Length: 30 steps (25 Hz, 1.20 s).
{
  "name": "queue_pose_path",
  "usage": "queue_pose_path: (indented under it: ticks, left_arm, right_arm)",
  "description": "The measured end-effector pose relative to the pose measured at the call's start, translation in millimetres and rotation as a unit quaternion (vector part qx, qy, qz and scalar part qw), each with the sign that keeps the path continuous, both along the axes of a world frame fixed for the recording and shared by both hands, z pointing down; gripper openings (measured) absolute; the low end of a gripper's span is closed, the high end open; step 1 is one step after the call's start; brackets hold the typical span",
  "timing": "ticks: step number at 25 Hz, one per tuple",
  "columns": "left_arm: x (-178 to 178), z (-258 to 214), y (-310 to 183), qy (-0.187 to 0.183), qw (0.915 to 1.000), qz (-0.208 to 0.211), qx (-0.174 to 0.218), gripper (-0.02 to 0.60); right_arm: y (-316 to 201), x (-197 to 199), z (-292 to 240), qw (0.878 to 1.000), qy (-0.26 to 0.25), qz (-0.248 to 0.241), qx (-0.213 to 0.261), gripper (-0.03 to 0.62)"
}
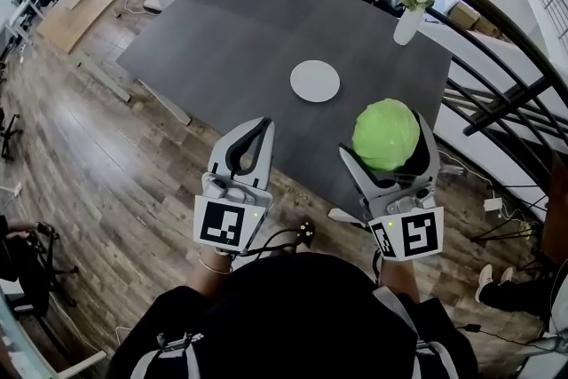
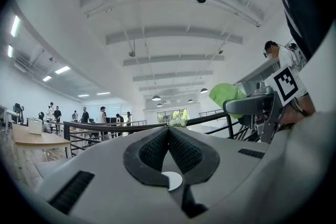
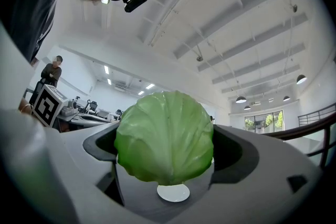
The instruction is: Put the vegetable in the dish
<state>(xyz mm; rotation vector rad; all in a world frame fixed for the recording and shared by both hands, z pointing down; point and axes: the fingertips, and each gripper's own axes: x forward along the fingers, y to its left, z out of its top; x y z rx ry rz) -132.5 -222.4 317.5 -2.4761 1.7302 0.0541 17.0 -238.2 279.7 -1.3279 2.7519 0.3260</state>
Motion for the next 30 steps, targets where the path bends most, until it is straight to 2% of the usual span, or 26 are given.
queue_pose_path:
  ticks: [13,30]
  left_arm:
    - [0.5,-2.2,-16.4,-0.007,0.9998,-0.016,0.007,0.0]
    - [21.5,-0.3,-49.0,-0.008,0.9997,-0.023,0.011,0.0]
  right_arm:
    - [-21.4,0.8,-2.6,1.0,0.004,-0.018,0.009,0.525]
    - [-54.9,19.4,1.8,0.999,0.005,-0.031,0.009,0.525]
